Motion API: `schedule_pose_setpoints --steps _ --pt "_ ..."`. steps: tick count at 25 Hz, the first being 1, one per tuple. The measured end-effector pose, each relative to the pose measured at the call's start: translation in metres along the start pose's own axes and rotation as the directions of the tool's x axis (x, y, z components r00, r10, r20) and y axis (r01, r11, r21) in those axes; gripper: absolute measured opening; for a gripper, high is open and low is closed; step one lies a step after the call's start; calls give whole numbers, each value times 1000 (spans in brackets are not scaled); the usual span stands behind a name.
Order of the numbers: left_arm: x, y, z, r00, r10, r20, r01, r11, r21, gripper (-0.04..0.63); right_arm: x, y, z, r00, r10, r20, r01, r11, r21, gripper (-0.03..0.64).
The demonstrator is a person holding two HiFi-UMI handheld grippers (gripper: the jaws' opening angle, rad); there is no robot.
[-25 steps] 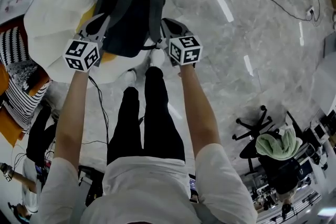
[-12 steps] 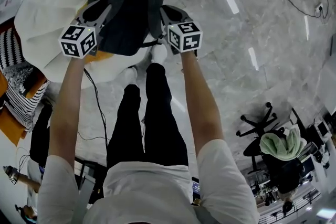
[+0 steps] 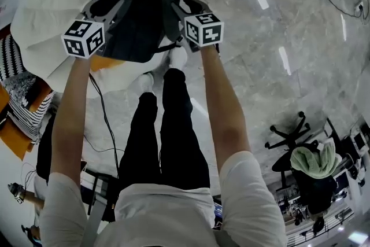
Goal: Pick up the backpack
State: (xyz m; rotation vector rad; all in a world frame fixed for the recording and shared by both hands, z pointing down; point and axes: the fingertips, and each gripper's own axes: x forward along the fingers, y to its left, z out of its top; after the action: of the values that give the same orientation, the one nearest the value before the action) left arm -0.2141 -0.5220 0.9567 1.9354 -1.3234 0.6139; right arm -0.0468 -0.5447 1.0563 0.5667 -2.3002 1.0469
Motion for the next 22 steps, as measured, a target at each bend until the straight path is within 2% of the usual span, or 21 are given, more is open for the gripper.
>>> schedule_pose_setpoints --steps 2,6,11,12,13,14,22 --pt "3 0 -2 1000 -5 -8 5 1000 9 147 9 -1 1 1000 22 -6 -22 1000 2 184" --pt "6 -2 -3 1000 -11 -23 12 999 32 146 19 1 9 999 48 -3 -48 999 2 186" --pt "7 -4 -5 999 -21 -40 23 999 47 86 23 8 16 997 72 11 -72 997 35 181" --pt "7 -5 -4 999 -24 -42 26 998 48 77 23 9 17 997 76 13 -77 996 43 153" --pt "7 -6 -3 999 -26 -44 28 998 51 67 21 9 19 997 78 18 -79 996 50 98" --pt "6 -8 -3 999 -26 -46 28 998 54 60 18 10 20 997 80 25 -81 995 57 77" --pt "-22 -16 3 999 -32 -27 33 999 41 34 -5 37 34 995 92 49 -95 994 58 58"
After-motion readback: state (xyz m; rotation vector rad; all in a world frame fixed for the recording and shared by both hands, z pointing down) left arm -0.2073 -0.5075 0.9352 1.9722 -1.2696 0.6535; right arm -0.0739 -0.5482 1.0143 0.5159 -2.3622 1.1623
